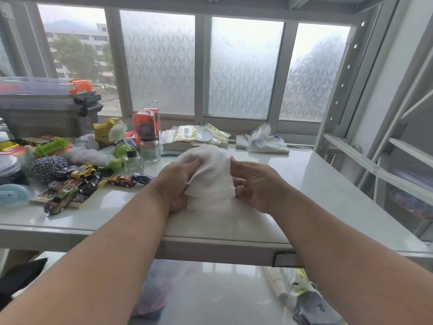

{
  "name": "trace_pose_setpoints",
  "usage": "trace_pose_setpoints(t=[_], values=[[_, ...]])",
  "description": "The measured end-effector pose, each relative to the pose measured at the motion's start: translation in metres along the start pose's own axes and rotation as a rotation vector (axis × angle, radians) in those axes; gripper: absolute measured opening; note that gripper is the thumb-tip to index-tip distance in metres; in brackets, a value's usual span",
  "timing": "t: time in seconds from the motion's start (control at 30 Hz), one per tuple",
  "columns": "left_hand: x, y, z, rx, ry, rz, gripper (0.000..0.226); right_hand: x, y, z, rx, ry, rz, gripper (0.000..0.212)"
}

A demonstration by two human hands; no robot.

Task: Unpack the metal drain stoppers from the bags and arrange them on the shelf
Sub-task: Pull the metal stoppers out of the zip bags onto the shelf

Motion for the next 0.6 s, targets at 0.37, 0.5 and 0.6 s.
trace_pose_setpoints(t=[0.37,0.5,0.6], values=[[0.004,0.002,0.004,0.118,0.033,-0.002,0.03,-0.004,-0.006,0.006,-0.048,0.101,0.016,0.026],[0.006,0.003,0.006,0.134,0.008,0.021,0.027,-0.006,-0.009,0.011,-0.038,0.118,0.007,0.026],[0.004,0.002,0.003,0.143,0.014,0.024,0.026,-0.01,-0.011,0.015,-0.028,0.115,-0.006,0.029]])
Point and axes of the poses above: each hand's wrist, its own z-axis away from the middle knuckle, its own x-axis out of the palm, y = z × x, the point moved 3 cm from there along -z, towards the middle knuckle, and after that the axes turned 4 degrees about y, right-handed, at the moved point
